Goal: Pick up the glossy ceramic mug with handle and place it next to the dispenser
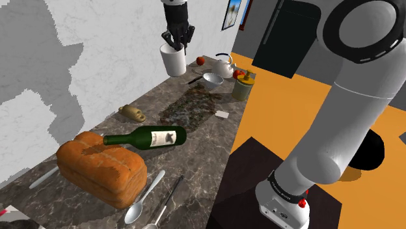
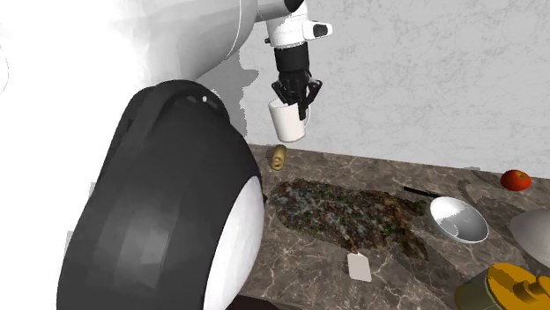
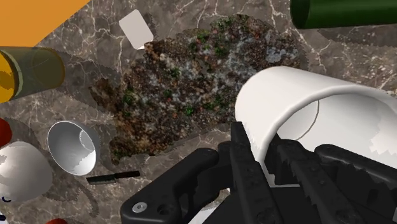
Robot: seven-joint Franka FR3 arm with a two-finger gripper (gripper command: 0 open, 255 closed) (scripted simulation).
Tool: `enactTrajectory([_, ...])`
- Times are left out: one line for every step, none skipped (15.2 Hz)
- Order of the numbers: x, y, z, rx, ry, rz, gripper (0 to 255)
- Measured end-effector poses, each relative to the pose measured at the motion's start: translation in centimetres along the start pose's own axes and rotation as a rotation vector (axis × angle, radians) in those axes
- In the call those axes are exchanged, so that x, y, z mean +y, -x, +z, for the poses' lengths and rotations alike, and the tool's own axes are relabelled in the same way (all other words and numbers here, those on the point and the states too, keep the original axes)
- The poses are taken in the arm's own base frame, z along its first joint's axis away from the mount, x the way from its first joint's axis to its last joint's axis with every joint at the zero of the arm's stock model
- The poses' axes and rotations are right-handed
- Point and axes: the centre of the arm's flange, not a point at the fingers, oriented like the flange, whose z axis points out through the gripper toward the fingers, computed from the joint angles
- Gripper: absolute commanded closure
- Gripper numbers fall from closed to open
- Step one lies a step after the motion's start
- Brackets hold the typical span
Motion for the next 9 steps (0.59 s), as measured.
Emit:
enactTrajectory([1.2, 0.4, 0.4, 0.0, 0.0, 0.0, 255])
enactTrajectory([2.3, 0.7, 0.9, -0.001, 0.0, 0.0, 255])
enactTrajectory([3.6, 1.0, 1.1, -0.001, 0.0, 0.0, 255])
enactTrajectory([4.8, 1.4, 1.2, 0.0, 0.0, 0.0, 255])
enactTrajectory([6.3, 1.6, 1.8, 0.0, 0.0, 0.001, 255])
enactTrajectory([7.5, 2.1, 2.0, -0.001, 0.0, 0.0, 255])
enactTrajectory([8.7, 2.5, 2.5, -0.001, 0.0, 0.001, 255])
enactTrajectory([9.9, 3.1, 2.7, -0.001, 0.0, 0.001, 255])
enactTrajectory([10.8, 3.2, 3.1, -0.001, 0.0, 0.0, 255])
